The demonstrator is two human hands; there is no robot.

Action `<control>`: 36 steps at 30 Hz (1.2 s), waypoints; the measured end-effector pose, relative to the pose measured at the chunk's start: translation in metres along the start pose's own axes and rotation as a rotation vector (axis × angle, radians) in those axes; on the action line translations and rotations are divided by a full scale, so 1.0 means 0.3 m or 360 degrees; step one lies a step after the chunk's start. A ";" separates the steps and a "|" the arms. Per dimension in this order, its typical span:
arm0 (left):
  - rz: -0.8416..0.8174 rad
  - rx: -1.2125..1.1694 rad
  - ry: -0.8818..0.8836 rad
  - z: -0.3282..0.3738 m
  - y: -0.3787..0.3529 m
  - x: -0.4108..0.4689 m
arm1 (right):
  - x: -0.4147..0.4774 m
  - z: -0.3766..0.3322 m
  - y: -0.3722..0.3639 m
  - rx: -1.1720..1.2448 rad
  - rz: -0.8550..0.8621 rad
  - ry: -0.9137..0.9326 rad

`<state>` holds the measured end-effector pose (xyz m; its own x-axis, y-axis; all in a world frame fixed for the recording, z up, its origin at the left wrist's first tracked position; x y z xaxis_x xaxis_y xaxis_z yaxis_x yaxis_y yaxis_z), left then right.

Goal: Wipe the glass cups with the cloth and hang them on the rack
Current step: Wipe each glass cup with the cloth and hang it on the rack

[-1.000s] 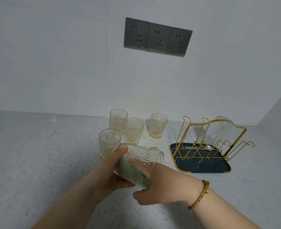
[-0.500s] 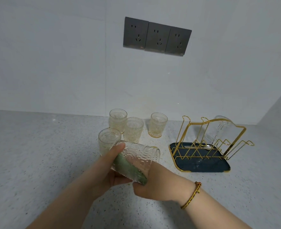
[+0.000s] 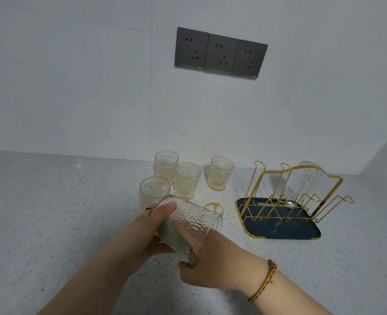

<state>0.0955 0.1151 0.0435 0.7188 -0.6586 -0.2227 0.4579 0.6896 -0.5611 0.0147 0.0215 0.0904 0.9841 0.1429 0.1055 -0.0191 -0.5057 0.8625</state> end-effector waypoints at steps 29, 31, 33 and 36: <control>-0.0296 -0.0100 -0.0177 0.024 0.045 -0.011 | 0.018 0.013 0.021 0.2123 -0.0188 -0.0608; -0.0259 -0.0099 -0.0157 0.022 0.024 -0.020 | 0.011 0.022 0.027 0.1262 -0.0173 -0.0604; -0.0157 -0.0114 -0.0048 0.011 0.009 -0.022 | 0.022 -0.004 0.023 0.0322 -0.0258 -0.0252; -0.0079 -0.0102 0.0134 -0.010 0.010 -0.017 | 0.011 -0.017 0.009 -0.0083 -0.0266 -0.0041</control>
<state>0.0915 0.1196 0.0406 0.6485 -0.7161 -0.2581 0.4553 0.6367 -0.6224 0.0171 0.0249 0.0957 0.9785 0.1992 -0.0534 0.1365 -0.4319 0.8915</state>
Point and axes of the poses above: each hand's wrist, its own x-axis towards the middle knuckle, its own y-axis out of the back of the hand, z = x × y, the point moved 3 cm from there along x, towards the middle knuckle, and after that the axes turned 14 degrees about -x, right-handed, at the moved point
